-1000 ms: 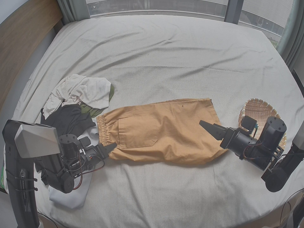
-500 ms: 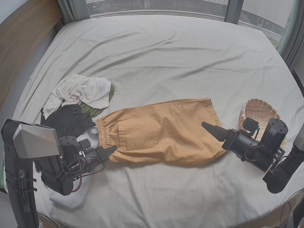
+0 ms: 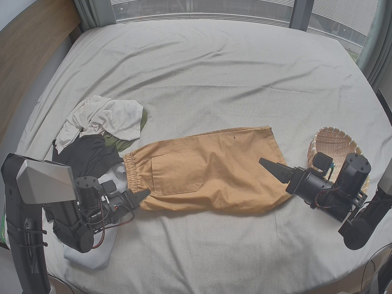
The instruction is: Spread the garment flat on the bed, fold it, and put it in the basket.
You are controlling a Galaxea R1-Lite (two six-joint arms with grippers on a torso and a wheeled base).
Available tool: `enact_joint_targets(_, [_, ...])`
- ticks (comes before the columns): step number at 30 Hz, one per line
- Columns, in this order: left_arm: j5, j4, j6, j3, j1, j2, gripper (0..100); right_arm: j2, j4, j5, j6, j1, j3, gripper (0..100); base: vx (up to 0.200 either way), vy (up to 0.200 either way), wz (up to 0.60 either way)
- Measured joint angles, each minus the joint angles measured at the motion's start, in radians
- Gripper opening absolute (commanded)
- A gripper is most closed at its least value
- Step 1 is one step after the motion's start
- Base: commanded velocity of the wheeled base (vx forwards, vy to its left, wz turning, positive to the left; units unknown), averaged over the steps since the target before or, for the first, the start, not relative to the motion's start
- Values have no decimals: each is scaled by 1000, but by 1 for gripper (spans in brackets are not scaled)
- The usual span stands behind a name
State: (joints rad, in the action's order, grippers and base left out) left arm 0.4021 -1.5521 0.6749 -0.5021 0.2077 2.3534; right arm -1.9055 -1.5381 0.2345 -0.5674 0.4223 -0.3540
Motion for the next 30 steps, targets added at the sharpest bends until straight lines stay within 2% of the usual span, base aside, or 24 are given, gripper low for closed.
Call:
enact_joint_targets(15, [0,1,0,26,-2,-30,0,-3,0,0,-1,0,1,100,0,0,0])
enact_joint_targets(21, [0,0,-1,106,-9,-100,0,-3,0,0,-1,-3,1,100,0,0,0])
enact_joint_targets(25, [6,1,-15,180,-36,-146,0,-2,0,0,-1,-4,0,100,0,0,0])
enact_joint_targets(30, [11,0,-93,240,-107,-185,0,-3,0,0,0,-5,-1,100,0,0,0])
